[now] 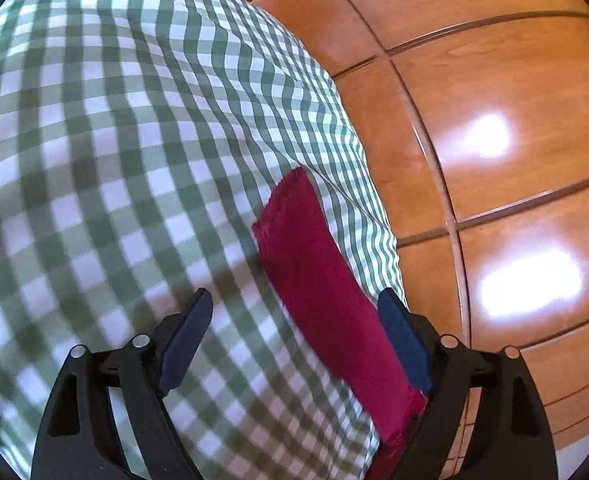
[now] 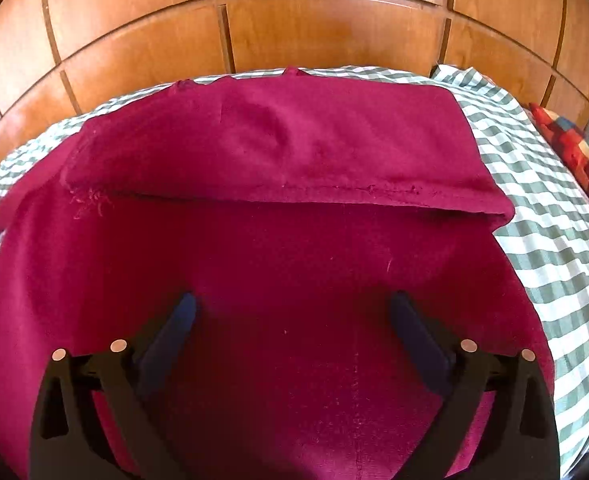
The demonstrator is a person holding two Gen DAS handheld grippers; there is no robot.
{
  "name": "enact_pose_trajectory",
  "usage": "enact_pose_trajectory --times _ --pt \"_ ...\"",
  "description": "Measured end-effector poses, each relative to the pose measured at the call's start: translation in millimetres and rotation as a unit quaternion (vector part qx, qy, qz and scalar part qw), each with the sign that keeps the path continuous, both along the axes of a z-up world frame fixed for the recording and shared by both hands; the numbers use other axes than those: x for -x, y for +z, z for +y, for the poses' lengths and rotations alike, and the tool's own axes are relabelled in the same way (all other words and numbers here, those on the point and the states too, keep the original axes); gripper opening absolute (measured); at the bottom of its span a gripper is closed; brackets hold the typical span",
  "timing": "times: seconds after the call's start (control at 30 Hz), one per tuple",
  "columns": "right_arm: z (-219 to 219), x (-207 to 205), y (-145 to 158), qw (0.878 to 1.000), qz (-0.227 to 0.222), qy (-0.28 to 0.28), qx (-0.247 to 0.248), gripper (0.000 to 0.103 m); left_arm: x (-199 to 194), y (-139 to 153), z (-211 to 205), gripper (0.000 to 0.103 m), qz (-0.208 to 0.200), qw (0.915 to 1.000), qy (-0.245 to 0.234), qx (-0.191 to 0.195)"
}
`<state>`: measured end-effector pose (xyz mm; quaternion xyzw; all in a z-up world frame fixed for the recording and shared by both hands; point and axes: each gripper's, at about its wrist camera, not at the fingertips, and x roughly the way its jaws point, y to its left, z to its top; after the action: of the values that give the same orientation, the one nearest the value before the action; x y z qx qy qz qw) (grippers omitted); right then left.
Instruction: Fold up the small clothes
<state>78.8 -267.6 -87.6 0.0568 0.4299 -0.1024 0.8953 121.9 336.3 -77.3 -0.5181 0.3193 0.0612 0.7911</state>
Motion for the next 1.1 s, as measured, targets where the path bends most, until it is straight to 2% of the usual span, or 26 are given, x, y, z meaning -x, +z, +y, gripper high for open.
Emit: enact_pose_trajectory --times 0.1,0.17,0.23,0.27,0.3,0.37,0.43,0.5,0.53,0.6,0.67,0.7,0.8,0.87,0.93,1.0,1.07,1.1 --pt "1 2 0 1.000 -0.006 -0.001 0.001 0.098 -23 -8 7 0.063 0.013 0.9999 0.001 0.010" --pt "3 4 0 1.000 -0.007 -0.001 0.002 0.098 -39 -17 6 0.040 0.023 0.9997 0.003 0.011" --pt "3 3 0 1.000 -0.008 0.000 0.002 0.098 -52 -23 5 0.027 0.034 0.9993 0.011 0.006" --pt "3 3 0 1.000 -0.009 0.000 0.002 0.098 -55 -24 5 0.023 0.036 0.9992 0.015 0.002" --pt "2 3 0 1.000 -0.009 0.000 0.002 0.098 -59 -24 4 0.008 0.042 0.9989 0.019 -0.006" --pt "3 4 -1 1.000 -0.012 0.000 0.000 0.098 -66 -15 -1 0.008 0.035 0.9991 0.020 -0.017" --pt "2 4 -1 1.000 -0.013 0.000 -0.003 0.098 -72 9 -23 0.008 -0.008 0.9995 -0.007 -0.031" --pt "1 4 -1 1.000 -0.014 0.001 -0.005 0.098 -76 35 -51 0.008 -0.048 0.9962 -0.047 -0.056" --pt "0 5 -1 1.000 -0.015 0.001 -0.006 0.098 -78 53 -76 0.008 -0.076 0.9914 -0.082 -0.070" --pt "-1 6 -1 1.000 -0.018 0.001 -0.009 0.098 -80 76 -117 0.008 -0.105 0.9809 -0.133 -0.096" --pt "-2 6 0 1.000 -0.020 0.002 -0.015 0.098 -83 93 -170 0.008 -0.133 0.9648 -0.195 -0.117" --pt "-3 6 1 1.000 -0.020 0.003 -0.017 0.098 -84 99 -203 0.008 -0.142 0.9540 -0.229 -0.131" --pt "-5 6 10 0.999 -0.015 0.004 -0.039 0.093 -88 98 -274 0.008 -0.146 0.9301 -0.299 -0.155" --pt "-8 3 24 0.995 -0.024 0.017 -0.095 0.085 -94 88 -319 0.008 -0.134 0.9164 -0.339 -0.165" --pt "-10 -3 37 0.988 -0.035 0.035 -0.149 0.080 -97 72 -357 0.008 -0.116 0.9053 -0.370 -0.172" --pt "-6 -17 52 0.973 -0.048 0.067 -0.217 0.076 -101 57 -384 0.008 -0.097 0.8969 -0.391 -0.181" --pt "2 -34 59 0.958 -0.052 0.095 -0.266 0.076 -98 48 -398 0.008 -0.084 0.8935 -0.400 -0.186" --pt "10 -47 61 0.945 -0.046 0.115 -0.303 0.076 -98 45 -402 0.008 -0.080 0.8925 -0.403 -0.186"
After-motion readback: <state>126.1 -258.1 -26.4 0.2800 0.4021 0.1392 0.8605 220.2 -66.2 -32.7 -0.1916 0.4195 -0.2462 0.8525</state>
